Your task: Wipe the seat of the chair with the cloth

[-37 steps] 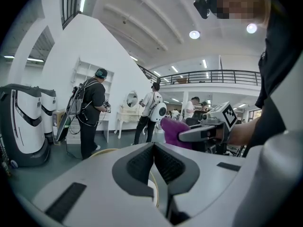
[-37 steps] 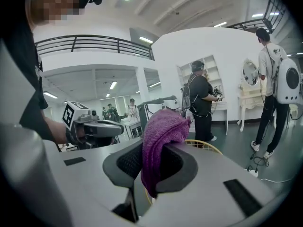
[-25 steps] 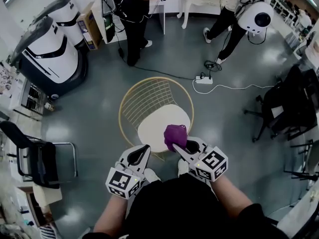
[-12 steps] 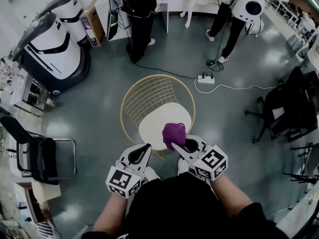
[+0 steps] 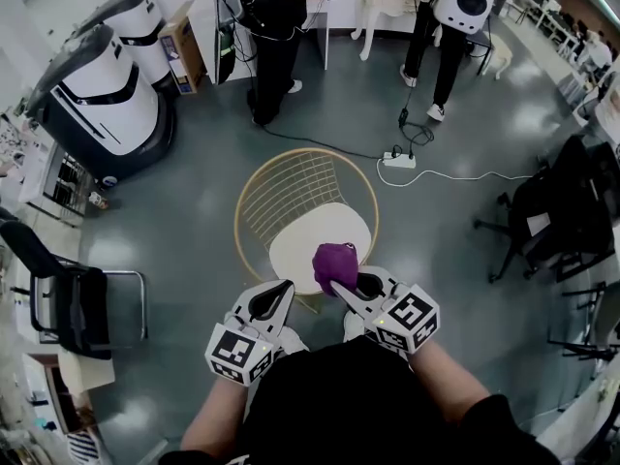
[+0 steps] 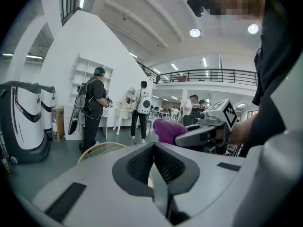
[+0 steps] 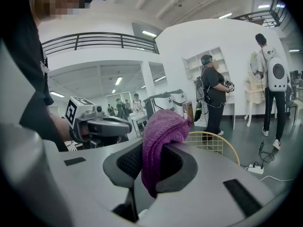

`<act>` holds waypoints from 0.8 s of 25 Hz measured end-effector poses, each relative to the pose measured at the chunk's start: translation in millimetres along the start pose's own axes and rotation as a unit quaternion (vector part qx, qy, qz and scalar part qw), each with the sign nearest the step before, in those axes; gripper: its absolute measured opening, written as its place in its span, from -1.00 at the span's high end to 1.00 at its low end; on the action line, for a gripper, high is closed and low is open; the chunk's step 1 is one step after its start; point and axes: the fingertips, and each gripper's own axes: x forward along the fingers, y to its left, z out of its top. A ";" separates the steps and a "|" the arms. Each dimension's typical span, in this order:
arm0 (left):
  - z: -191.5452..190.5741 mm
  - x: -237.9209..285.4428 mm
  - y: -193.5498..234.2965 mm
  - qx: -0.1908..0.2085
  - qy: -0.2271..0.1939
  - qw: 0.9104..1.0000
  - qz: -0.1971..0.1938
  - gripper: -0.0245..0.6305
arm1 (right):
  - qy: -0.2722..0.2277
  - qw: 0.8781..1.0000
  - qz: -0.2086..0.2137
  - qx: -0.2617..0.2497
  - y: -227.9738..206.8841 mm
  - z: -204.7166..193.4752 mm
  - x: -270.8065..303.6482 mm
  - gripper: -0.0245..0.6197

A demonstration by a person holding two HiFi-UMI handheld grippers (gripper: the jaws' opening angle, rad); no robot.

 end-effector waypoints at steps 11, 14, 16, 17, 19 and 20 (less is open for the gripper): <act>-2.3 -6.8 -1.7 -0.002 0.000 1.000 0.003 0.87 | 0.000 1.000 0.003 0.001 6.3 -1.0 0.2 0.71; -2.3 -7.4 -2.7 -0.002 0.000 1.000 0.003 0.87 | -0.001 1.000 0.003 0.002 7.0 -1.3 -0.4 0.71; -2.8 -8.7 -2.6 -0.002 0.000 1.000 0.003 0.87 | 0.000 1.000 0.003 0.003 8.1 -1.8 -0.3 0.71; -3.0 -9.1 -2.5 -0.003 0.000 1.000 0.003 0.87 | 0.000 1.000 0.003 0.003 8.5 -1.8 -0.3 0.71; -3.3 -9.8 -2.2 -0.005 -0.001 1.000 0.003 0.87 | 0.000 1.000 0.003 0.003 8.9 -1.7 -0.4 0.71; -3.4 -10.1 -2.3 -0.005 -0.001 1.000 0.002 0.87 | 0.000 1.000 0.003 0.003 9.1 -1.7 -0.4 0.71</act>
